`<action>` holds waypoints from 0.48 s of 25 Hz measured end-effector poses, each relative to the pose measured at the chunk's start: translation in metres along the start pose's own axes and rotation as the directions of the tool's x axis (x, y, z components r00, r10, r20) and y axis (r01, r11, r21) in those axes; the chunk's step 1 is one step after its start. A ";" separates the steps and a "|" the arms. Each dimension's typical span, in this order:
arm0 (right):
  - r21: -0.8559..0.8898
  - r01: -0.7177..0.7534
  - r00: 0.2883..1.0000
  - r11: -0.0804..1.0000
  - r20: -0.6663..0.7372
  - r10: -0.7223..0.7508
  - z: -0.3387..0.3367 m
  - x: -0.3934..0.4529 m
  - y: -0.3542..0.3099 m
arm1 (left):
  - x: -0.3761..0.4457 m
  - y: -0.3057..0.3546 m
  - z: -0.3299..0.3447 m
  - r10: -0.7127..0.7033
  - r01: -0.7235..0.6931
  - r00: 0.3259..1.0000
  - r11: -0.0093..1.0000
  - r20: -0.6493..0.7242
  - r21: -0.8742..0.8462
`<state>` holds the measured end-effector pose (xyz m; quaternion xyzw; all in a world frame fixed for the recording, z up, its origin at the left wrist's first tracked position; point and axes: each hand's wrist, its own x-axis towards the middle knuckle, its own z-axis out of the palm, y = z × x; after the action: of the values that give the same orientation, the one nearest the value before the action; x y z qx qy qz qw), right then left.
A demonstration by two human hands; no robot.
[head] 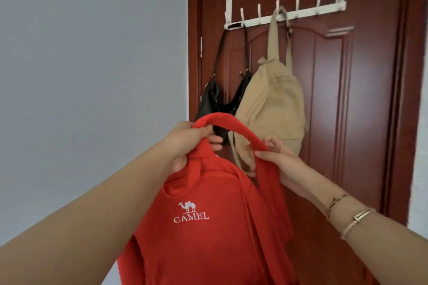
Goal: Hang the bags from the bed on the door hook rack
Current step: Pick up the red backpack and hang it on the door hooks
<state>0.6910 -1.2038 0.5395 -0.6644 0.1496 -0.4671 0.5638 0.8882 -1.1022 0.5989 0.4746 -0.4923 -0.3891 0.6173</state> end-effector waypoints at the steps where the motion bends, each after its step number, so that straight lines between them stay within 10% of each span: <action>1: -0.023 0.033 0.999 0.999 -0.013 -0.033 -0.018 0.008 -0.013 | 0.019 0.006 0.018 0.031 -0.030 0.999 0.997 0.023 -0.067; 12: -0.528 0.217 0.903 0.821 -0.210 -0.374 -0.203 0.131 -0.147 | 0.239 0.080 0.210 0.343 -0.126 0.905 0.782 0.253 -0.610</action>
<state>0.5504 -1.3759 0.7146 -0.7207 0.2424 -0.5927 0.2656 0.7347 -1.3513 0.7464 0.1203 -0.5077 -0.5173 0.6784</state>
